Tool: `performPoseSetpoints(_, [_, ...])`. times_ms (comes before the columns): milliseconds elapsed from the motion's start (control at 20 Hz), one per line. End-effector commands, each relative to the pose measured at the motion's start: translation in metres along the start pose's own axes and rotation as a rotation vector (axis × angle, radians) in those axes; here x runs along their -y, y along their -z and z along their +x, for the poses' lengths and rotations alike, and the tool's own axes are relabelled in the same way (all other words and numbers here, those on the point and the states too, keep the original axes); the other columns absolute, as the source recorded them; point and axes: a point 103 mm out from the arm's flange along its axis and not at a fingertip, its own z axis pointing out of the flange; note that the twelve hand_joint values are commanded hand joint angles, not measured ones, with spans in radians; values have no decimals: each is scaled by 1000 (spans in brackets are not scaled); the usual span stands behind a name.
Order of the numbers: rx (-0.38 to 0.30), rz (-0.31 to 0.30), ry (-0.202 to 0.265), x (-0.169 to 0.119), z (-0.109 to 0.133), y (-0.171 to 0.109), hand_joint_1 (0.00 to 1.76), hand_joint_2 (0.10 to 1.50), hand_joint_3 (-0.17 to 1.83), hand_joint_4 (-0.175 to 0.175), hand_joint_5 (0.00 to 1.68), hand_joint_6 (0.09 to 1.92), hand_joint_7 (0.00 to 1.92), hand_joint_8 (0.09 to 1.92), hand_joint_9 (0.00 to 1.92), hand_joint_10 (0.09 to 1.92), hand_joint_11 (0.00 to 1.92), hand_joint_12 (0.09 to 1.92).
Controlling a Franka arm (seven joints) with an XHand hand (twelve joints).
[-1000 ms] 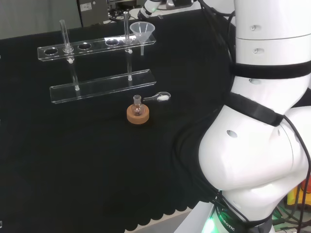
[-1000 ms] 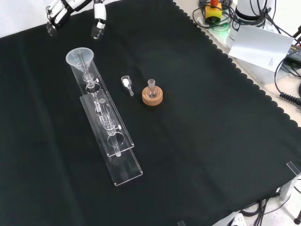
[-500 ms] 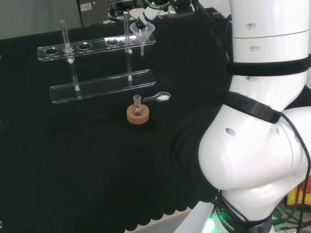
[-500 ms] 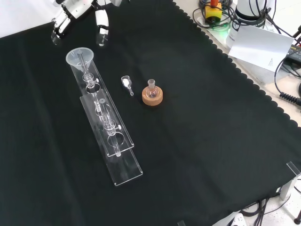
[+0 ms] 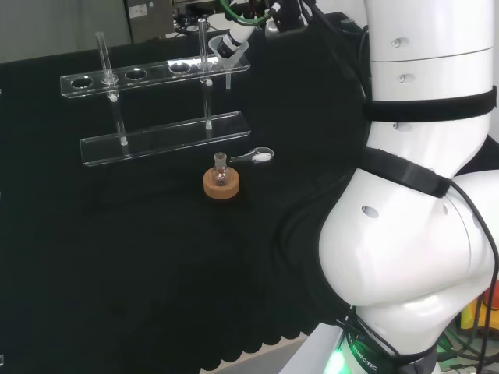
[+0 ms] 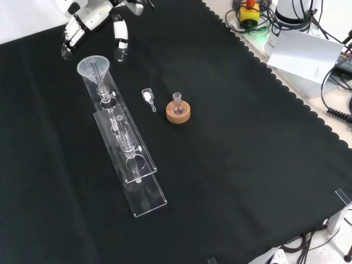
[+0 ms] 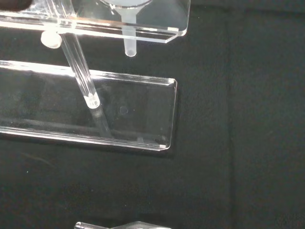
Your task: Pick up the funnel from the transparent funnel stand.
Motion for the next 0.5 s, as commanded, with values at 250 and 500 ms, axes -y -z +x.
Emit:
performPoseSetpoints(250, [13, 28, 6, -14, 5, -12, 610, 674, 304, -41, 47, 87, 0, 404, 136, 807, 212, 1383])
performPoseSetpoints(500, [11, 38, 8, -20, 8, -15, 618, 673, 319, -39, 8, 87, 0, 279, 108, 811, 205, 1385])
